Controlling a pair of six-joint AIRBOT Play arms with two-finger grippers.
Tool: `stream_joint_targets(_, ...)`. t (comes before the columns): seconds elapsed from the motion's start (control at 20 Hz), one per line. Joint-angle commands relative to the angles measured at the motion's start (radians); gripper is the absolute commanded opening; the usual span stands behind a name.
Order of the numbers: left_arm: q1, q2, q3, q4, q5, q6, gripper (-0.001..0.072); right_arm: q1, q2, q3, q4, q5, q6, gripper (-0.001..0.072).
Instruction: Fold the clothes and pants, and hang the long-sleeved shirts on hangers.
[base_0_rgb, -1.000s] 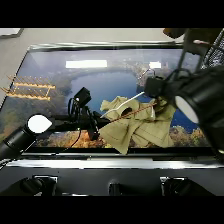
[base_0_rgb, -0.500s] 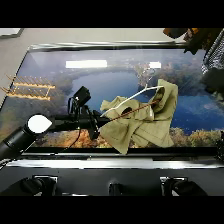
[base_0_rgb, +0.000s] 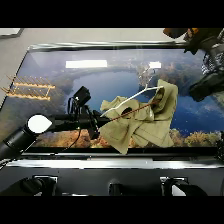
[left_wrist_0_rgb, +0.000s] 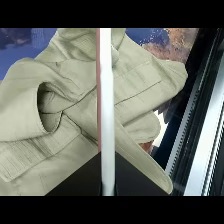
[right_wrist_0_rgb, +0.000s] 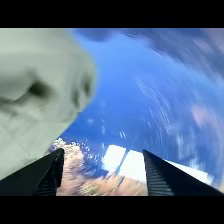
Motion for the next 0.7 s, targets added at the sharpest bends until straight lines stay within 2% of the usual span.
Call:
stream_joint_targets(0.0,0.0,0.0,0.0,0.001,-0.001,0.0,0.0019,-0.018,-0.08,0.0,0.163,-0.042,-0.417,0.0568)
stream_joint_targets(0.2,0.0,0.0,0.0,0.001,-0.004,0.0,0.002,-0.018,-0.126,0.0,0.261,-0.161,-0.609,0.0568)
stream_joint_targets(0.5,0.0,0.0,0.0,0.001,-0.004,0.0,0.002,-0.018,-0.156,0.0,0.377,-0.182,-0.616,0.0546)
stream_joint_targets(0.65,0.0,0.0,0.0,0.001,-0.004,0.0,0.002,-0.018,-0.192,0.0,0.435,-0.132,-0.615,0.0535)
